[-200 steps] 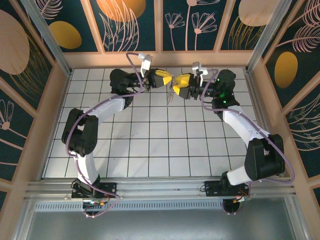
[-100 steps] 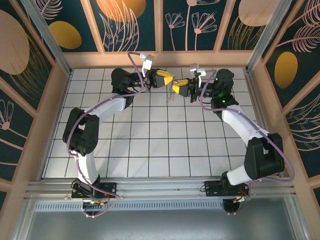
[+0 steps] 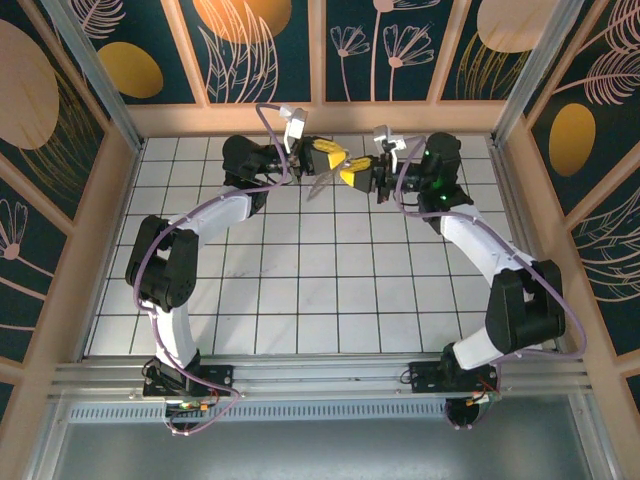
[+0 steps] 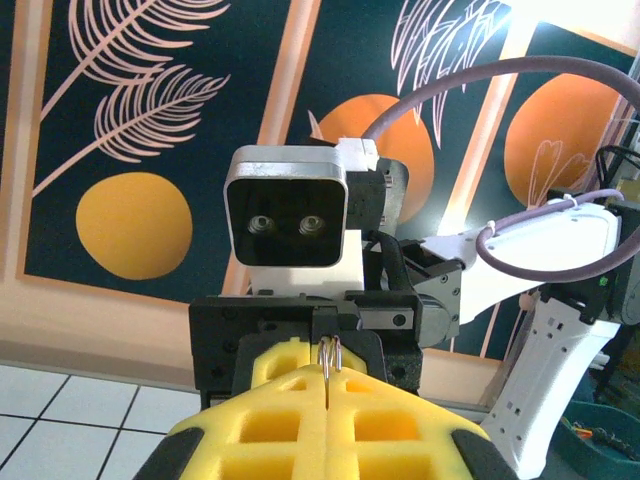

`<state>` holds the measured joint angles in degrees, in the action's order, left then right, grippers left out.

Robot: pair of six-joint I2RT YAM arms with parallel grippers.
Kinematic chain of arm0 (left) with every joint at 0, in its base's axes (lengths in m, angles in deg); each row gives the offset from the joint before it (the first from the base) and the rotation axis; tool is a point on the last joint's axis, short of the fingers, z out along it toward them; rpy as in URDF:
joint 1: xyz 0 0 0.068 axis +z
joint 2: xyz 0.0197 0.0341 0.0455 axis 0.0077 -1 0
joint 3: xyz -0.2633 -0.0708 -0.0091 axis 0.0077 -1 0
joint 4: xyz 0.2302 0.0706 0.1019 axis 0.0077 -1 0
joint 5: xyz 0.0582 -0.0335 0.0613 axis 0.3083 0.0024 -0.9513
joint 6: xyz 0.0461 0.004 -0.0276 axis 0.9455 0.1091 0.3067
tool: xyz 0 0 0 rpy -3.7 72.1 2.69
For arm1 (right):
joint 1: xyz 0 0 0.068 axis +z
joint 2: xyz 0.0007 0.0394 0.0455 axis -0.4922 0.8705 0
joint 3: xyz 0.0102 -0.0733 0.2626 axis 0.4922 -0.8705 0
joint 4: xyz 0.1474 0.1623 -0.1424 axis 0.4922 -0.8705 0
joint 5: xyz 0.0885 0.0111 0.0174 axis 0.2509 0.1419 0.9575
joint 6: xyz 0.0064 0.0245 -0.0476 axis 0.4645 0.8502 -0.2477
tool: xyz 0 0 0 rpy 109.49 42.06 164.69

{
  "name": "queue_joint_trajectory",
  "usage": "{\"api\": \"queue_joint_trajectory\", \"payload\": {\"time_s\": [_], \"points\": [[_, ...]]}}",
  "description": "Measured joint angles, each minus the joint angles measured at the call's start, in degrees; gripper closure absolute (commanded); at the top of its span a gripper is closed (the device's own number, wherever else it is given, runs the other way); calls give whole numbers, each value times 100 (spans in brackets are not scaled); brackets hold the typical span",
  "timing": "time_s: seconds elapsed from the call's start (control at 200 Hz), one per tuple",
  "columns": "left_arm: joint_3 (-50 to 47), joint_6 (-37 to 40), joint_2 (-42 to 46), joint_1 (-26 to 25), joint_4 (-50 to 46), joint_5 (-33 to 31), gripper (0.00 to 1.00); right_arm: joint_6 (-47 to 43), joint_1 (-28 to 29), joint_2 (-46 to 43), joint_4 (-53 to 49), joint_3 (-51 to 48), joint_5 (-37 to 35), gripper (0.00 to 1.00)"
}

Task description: Put the keys on the keyring

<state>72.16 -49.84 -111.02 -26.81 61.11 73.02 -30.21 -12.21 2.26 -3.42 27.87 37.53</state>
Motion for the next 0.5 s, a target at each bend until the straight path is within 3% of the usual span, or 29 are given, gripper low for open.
{"api": "queue_joint_trajectory", "payload": {"time_s": [0.501], "points": [[-2, 0, -37, 37, -31, 17, 100, -765, 48, 157, -977, 337, 70, 100]]}}
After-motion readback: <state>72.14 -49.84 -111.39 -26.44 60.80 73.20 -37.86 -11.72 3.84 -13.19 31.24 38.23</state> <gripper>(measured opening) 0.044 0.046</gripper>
